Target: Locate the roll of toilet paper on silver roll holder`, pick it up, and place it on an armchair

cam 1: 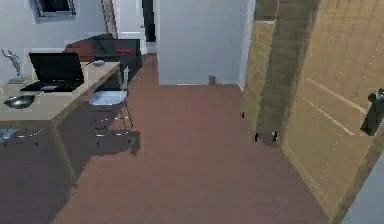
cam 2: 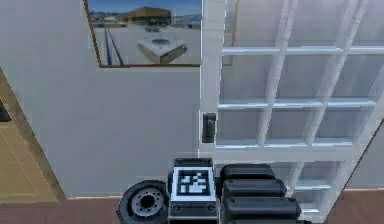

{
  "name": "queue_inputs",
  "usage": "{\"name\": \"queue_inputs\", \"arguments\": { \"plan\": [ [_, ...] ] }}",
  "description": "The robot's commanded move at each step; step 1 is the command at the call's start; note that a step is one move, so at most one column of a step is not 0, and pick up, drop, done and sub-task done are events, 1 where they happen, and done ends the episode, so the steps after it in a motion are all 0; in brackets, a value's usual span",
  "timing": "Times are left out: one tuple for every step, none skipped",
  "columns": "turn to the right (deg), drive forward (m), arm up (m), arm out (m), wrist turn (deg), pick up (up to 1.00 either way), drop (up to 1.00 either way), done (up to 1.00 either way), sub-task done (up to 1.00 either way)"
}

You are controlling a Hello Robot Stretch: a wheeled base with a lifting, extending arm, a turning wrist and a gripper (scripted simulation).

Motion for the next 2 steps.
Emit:
{"name": "queue_inputs", "arguments": {
  "plan": [
    [-18.0, 0.00, 0.00, 0.00, 0.0, 0.00, 0.00, 0.00, 0.00],
    [0.0, 1.00, 0.00, 0.00, 0.0, 0.00, 0.00, 0.00, 0.00]
  ]
}}
